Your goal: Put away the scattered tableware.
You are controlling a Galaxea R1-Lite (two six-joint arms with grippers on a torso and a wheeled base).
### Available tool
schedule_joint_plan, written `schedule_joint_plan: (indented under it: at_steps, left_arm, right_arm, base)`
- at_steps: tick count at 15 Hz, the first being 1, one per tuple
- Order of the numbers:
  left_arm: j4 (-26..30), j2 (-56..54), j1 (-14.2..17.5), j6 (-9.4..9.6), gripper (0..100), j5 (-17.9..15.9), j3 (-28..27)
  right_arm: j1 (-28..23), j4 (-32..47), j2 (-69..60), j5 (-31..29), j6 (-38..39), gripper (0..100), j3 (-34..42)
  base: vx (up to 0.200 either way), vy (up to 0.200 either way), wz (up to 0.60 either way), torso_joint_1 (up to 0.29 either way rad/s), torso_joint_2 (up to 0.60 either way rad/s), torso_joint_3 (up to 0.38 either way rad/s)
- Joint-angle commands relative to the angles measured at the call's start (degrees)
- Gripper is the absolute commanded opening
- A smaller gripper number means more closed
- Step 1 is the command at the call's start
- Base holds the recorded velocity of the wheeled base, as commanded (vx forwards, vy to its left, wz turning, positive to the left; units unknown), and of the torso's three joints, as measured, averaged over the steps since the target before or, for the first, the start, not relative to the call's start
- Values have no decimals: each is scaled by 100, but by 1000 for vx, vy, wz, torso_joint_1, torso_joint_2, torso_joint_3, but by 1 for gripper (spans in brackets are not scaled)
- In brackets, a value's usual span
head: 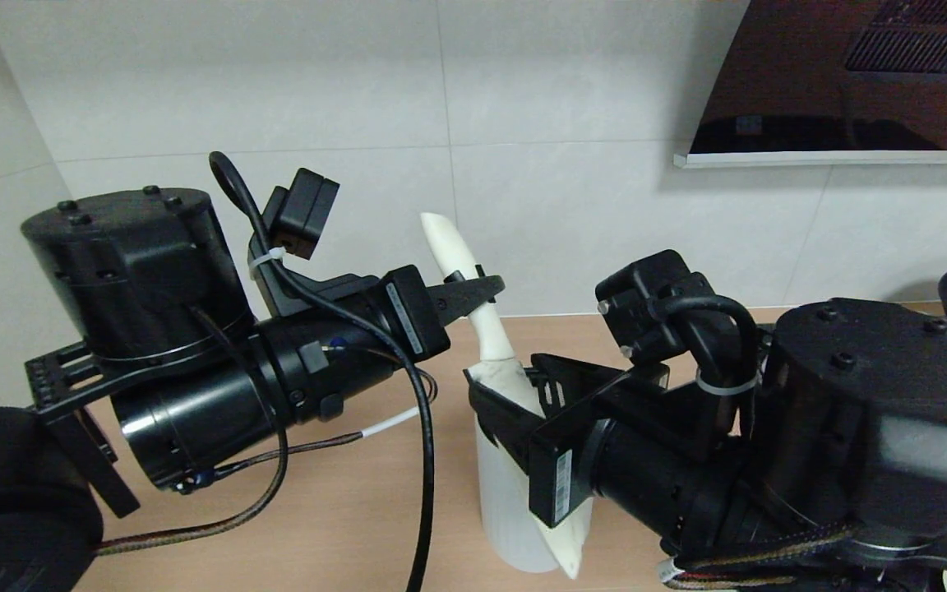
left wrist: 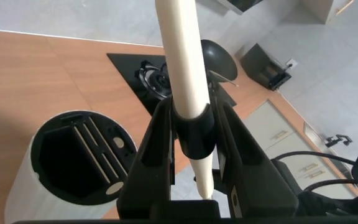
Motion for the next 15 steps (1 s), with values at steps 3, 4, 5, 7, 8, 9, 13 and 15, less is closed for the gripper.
schedule_joint_plan:
  at_steps: [3, 4, 5, 7, 8, 9, 13, 15]
  left_arm:
    - [32, -190, 0, 0, 0, 5, -76]
    - [50, -252, 0, 9, 0, 5, -76]
    - [112, -322, 0, 17, 0, 5, -111]
    - [683, -419, 9, 35, 0, 119, -586]
    - [1140, -471, 18, 35, 0, 330, -981]
    - [1667, -471, 18, 79, 0, 515, -1447]
    - [3117, -137, 18, 299, 0, 1411, -2713]
    - [3188, 74, 0, 483, 0, 1754, -2722]
  right_arm:
    - [-7, 20, -91, 15, 41, 100, 1]
    - [-68, 20, -170, 15, 41, 100, 10]
    - [-209, 20, -293, 6, 32, 100, 19]
    - [-894, 107, -882, 32, 14, 100, 81]
    - [-1439, 213, -1163, 102, 14, 100, 63]
    - [-2002, 415, -1401, 287, 14, 100, 45]
    - [-3180, 802, -1787, 902, 32, 100, 37]
    - [-3294, 802, -1664, 902, 32, 100, 54]
  base:
    - [0, 0, 0, 0, 0, 0]
    - [0, 0, 0, 0, 0, 0]
    - [0, 0, 0, 0, 0, 0]
    - [0, 0, 0, 0, 0, 0]
    - [0, 0, 0, 0, 0, 0]
    - [0, 0, 0, 0, 0, 0]
    - [0, 0, 0, 0, 0, 0]
    - [0, 0, 0, 0, 0, 0]
